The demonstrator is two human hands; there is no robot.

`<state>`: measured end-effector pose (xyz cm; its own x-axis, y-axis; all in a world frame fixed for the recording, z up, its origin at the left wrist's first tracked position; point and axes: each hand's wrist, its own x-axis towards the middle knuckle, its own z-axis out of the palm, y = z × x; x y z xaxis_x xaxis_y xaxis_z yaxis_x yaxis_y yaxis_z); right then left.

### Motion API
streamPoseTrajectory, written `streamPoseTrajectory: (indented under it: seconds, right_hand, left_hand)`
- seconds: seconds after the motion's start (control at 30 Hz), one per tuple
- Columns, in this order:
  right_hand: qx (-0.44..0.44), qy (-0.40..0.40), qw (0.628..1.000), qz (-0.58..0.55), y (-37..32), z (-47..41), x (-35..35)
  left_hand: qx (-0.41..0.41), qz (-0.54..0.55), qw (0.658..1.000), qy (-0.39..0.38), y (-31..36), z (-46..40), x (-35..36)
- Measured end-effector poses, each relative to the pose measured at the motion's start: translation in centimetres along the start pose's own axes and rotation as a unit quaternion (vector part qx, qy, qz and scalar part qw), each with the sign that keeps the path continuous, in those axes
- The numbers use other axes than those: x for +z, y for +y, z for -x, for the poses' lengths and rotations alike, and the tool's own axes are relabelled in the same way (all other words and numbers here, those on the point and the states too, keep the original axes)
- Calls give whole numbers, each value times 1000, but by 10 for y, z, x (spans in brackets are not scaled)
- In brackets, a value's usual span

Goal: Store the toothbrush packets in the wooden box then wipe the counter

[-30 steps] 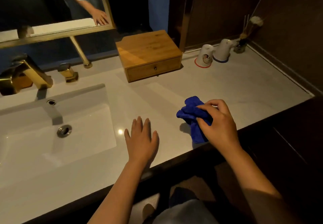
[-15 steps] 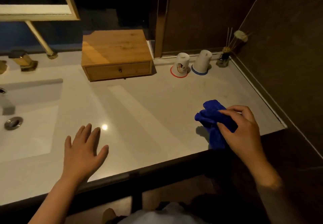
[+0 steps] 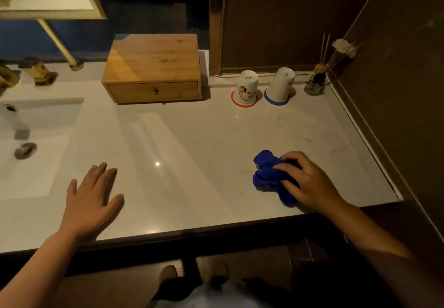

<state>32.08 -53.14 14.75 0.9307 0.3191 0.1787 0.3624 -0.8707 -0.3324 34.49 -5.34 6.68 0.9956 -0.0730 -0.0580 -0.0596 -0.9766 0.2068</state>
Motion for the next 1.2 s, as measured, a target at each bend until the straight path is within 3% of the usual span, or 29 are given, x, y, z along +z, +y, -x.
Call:
streamPoseTrajectory:
  seconds: [0.4,0.63,0.7,0.73,0.8,0.87,0.97,1.2]
  right_hand:
    - [44,-118,992,-21,30,12,39]
    - [-19,-307,949,71,44,-2,20]
    - [-1,-339,937,83,40,-7,14]
    - [27,-319,945,64,33,-8,13]
    - [88,-166,982,6,15,-6,21]
    - [157,-36,987,11,-5,0,38]
    - [228,-67,969,73,-22,13,63]
    - [265,-116,954,82,-17,16,67]
  left_hand:
    - [0,2,1000,10,4,-2,-1]
    - [1,-1,1000,7,5,-1,-1]
    - [0,1,1000,8,6,-1,-2]
    - [-1,3,1000,7,5,-1,-3]
    - [0,6,1000,9,5,-1,-4]
    - [2,6,1000,9,6,-2,-4]
    - [3,6,1000,6,8,-2,-3]
    - [1,5,1000,-11,13,0,-6]
